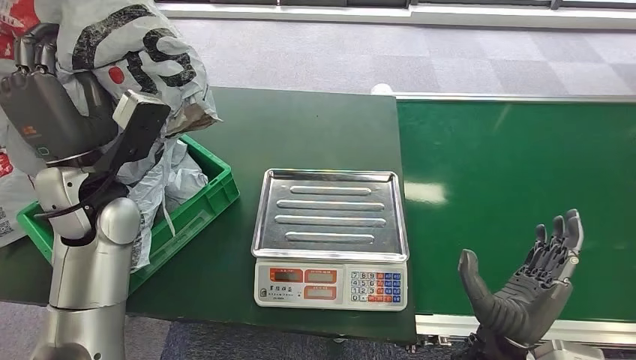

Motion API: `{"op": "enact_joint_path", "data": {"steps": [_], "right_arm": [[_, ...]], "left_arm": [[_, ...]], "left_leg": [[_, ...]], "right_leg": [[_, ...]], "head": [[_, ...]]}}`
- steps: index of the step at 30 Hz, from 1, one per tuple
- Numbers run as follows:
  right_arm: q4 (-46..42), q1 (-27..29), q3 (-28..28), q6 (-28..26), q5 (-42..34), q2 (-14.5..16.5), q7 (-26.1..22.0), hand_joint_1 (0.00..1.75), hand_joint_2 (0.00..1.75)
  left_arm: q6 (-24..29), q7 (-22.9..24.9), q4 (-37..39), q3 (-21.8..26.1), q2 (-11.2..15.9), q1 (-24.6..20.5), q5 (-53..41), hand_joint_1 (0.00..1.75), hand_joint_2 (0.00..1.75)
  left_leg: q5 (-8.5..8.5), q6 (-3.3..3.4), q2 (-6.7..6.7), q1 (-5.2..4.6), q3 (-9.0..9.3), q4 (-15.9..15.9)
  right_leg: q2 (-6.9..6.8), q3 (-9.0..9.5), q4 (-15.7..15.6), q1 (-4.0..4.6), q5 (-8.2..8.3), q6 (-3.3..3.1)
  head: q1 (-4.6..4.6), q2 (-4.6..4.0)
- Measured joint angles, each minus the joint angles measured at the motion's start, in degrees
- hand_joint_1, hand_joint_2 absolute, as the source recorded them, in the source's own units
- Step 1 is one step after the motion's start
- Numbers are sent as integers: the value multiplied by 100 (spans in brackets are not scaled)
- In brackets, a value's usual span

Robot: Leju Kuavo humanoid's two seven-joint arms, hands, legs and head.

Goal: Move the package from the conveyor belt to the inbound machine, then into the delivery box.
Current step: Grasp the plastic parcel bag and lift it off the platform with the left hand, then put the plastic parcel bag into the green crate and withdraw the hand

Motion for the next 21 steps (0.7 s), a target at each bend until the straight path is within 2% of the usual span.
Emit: {"op": "enact_joint_path", "data": {"steps": [4,8,9,12,13,16,21], "right_arm": [[0,0,0,223,96,-2,120,0,175],[0,-1,0,508,179,0,207,0,175],[0,-1,0,554,188,0,219,0,175],[2,-3,0,630,214,3,233,0,175],[4,-4,0,645,228,5,238,0,175],[9,-5,0,653,283,20,275,0,175],[9,39,0,530,307,38,307,0,175]], "left_arm": [[-448,591,1018,498,161,-86,-51,175,175],[-588,685,2464,993,347,-196,-19,175,175],[-609,681,2808,1093,385,-211,-4,139,175],[-612,700,3555,1274,461,-254,-24,8,175],[-599,718,3737,1307,479,-285,-39,0,175],[-459,656,4083,1399,506,-367,18,0,175],[-298,-163,3937,1614,423,-288,1058,0,175]], "left_leg": [[4,-3,6,-1,2,0],[6,-8,15,0,3,0],[7,-9,16,0,1,0],[7,-10,14,3,-3,0],[7,-10,13,3,-4,0],[6,-10,13,3,-6,0],[6,-9,12,3,-7,0]], "right_leg": [[13,-2,0,-1,9,-2],[23,-8,1,3,11,-3],[23,-10,2,5,11,-3],[22,-12,3,8,11,-4],[21,-12,3,7,11,-4],[21,-13,3,6,10,-5],[20,-15,2,6,10,-5]], "head": [[-1,0],[-1,0],[-1,0],[-1,0],[-1,0],[-1,0],[-1,0]]}}
